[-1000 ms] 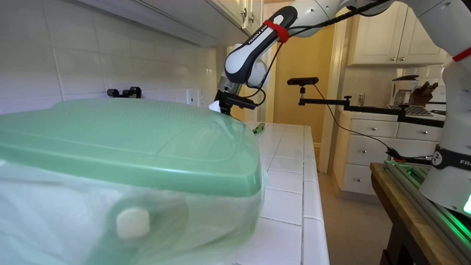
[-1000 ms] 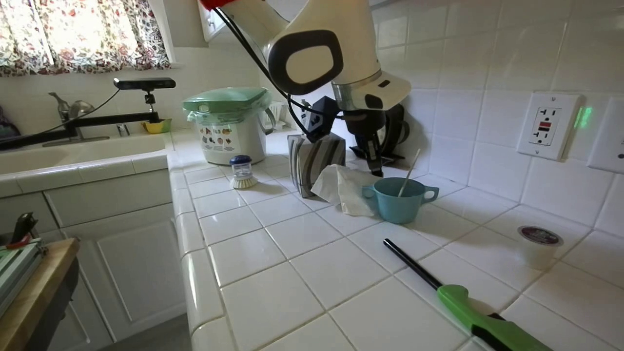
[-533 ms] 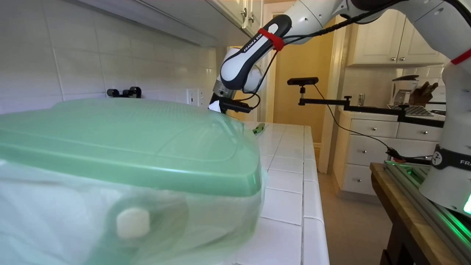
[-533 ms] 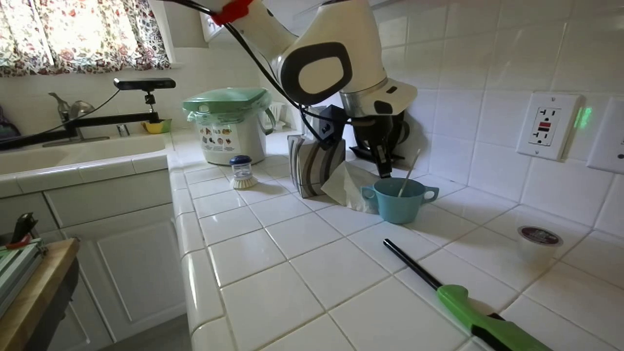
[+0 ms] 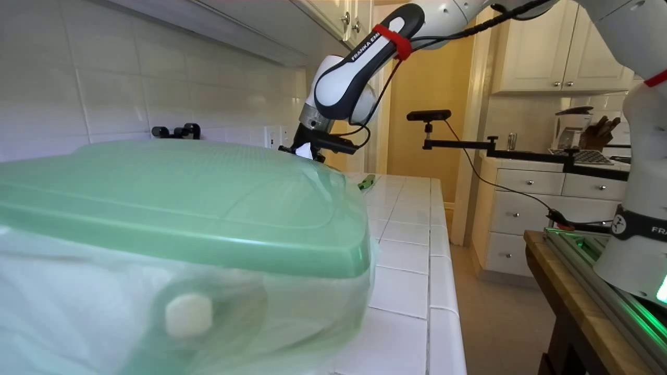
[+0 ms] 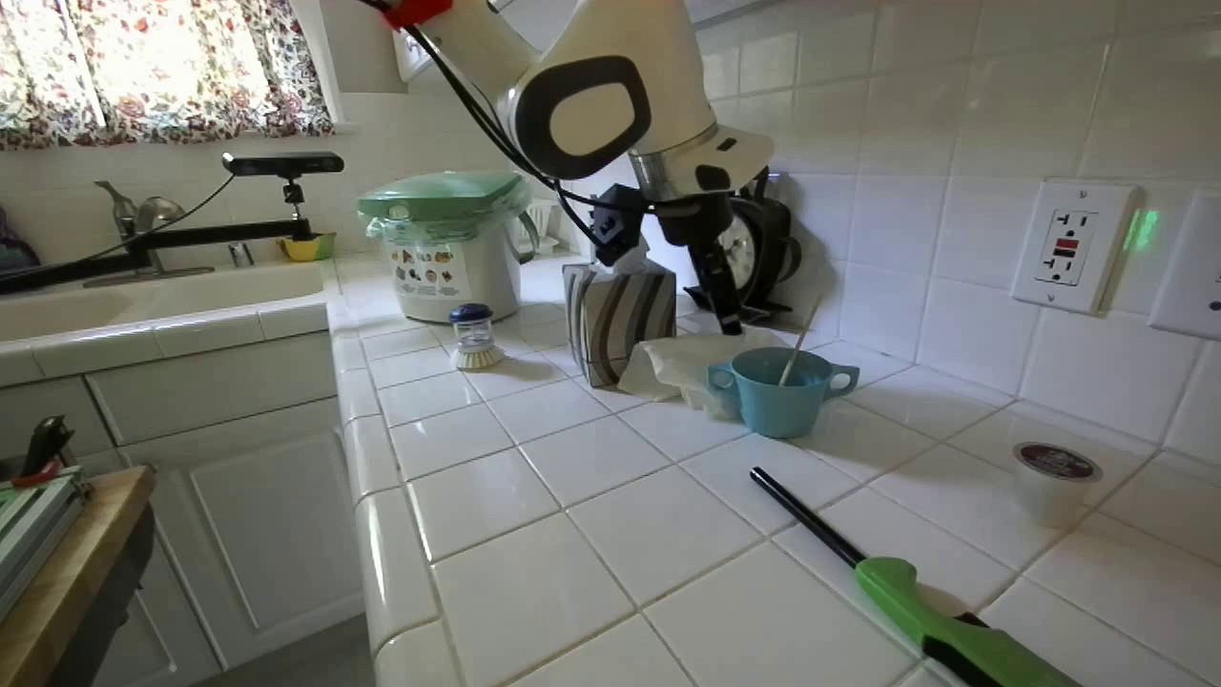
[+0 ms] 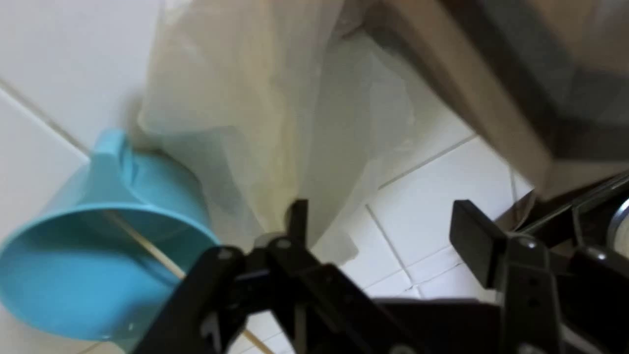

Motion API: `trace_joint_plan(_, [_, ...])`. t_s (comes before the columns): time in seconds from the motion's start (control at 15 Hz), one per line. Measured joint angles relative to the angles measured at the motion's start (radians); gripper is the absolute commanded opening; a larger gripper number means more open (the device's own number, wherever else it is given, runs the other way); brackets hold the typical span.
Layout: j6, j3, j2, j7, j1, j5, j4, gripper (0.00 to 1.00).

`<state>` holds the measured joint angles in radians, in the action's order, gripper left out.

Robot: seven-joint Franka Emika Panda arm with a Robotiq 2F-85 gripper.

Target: Use the paper towel to clean the surface

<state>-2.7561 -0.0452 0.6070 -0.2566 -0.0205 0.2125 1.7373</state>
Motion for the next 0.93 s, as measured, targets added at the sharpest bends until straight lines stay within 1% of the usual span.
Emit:
trace_joint_plan(0.13, [-0.008,-0.009,-0.067,-0.008,0.031,-0.001,0.088,1.00])
trace_joint_plan(0.2, [-0.014,-0.024,-0.107,-0.022,0.050,-0.010,0.140,1.00])
trace_joint_plan(0.33, [-0.021,-0.080,-0.189,-0.079,0.099,-0.067,0.243,1.00])
trace_joint_plan(0.47, [-0.026,-0.164,-0.271,-0.180,0.161,-0.184,0.345,1.00])
trace_joint_plan(0.6, [-0.025,-0.243,-0.345,-0.301,0.220,-0.339,0.424,1.00])
trace_joint_plan(0.73, [-0.015,-0.313,-0.412,-0.431,0.283,-0.501,0.475,1.00])
trace_joint_plan(0.8, [-0.002,-0.318,-0.443,-0.484,0.295,-0.568,0.493,1.00])
trace_joint_plan(0.87, [0.019,-0.302,-0.475,-0.518,0.293,-0.613,0.507,1.00])
trace_joint_plan(0.93, [0.042,-0.272,-0.508,-0.529,0.286,-0.624,0.523,1.00])
